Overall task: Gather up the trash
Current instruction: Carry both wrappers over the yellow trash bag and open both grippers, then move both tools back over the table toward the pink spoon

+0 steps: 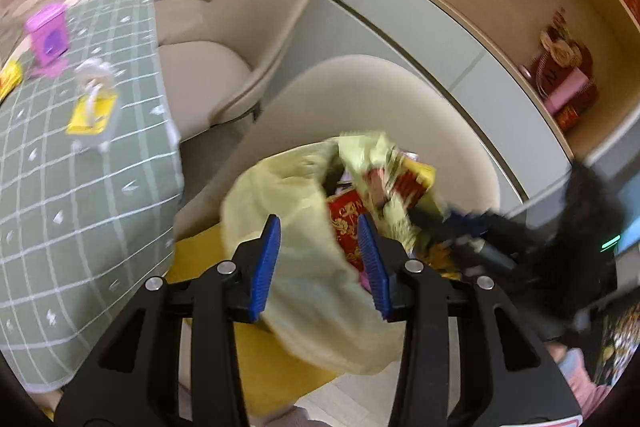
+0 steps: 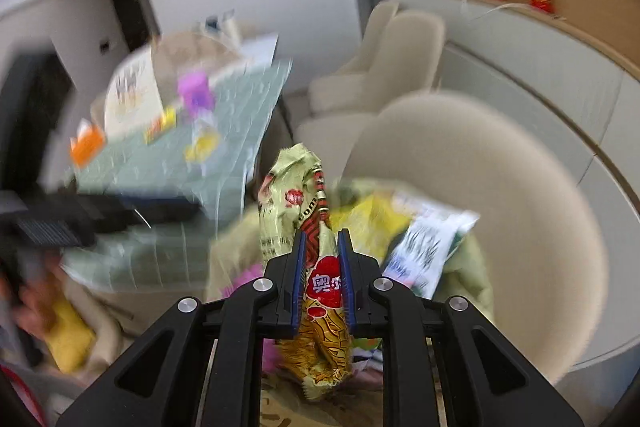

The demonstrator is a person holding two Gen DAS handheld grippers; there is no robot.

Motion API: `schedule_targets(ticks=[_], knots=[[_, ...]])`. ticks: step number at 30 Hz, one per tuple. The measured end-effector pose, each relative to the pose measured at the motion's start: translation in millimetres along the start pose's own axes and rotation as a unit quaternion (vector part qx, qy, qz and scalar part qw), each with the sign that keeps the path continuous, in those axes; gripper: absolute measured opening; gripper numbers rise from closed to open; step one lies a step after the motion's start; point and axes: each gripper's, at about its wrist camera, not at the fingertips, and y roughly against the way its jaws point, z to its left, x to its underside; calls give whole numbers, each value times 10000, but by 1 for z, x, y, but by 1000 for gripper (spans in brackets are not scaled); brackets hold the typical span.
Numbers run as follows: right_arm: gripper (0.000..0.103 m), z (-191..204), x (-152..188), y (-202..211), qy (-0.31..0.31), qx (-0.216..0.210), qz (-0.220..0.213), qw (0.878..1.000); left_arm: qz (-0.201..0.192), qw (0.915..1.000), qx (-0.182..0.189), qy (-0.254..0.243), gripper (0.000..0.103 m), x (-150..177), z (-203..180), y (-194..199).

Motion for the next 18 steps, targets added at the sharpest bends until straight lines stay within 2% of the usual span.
schedule_targets(ticks=[6, 8, 12, 14, 16, 18], knots=[[16, -6, 23, -38, 10, 110, 691, 9975, -132, 9991, -176, 358, 38, 12, 32, 25], [16, -13, 25, -43, -161, 86, 828, 9964, -153, 9986, -233, 452, 38, 17, 42, 29], [17, -23, 22, -31, -577, -150, 692, 9958, -213, 9974, -364, 582, 39, 24, 54, 35], [22, -24, 22, -21, -597, -83, 567, 9966, -301, 9967, -414, 625, 39, 26, 61, 38], [31, -22, 20, -10, -597, -32, 443, 9972, -394, 9962, -454, 638, 40, 28, 69, 43], [35, -20, 17, -1, -607, 48, 357, 9975, -478, 9955, -522, 630, 41, 29, 77, 47]])
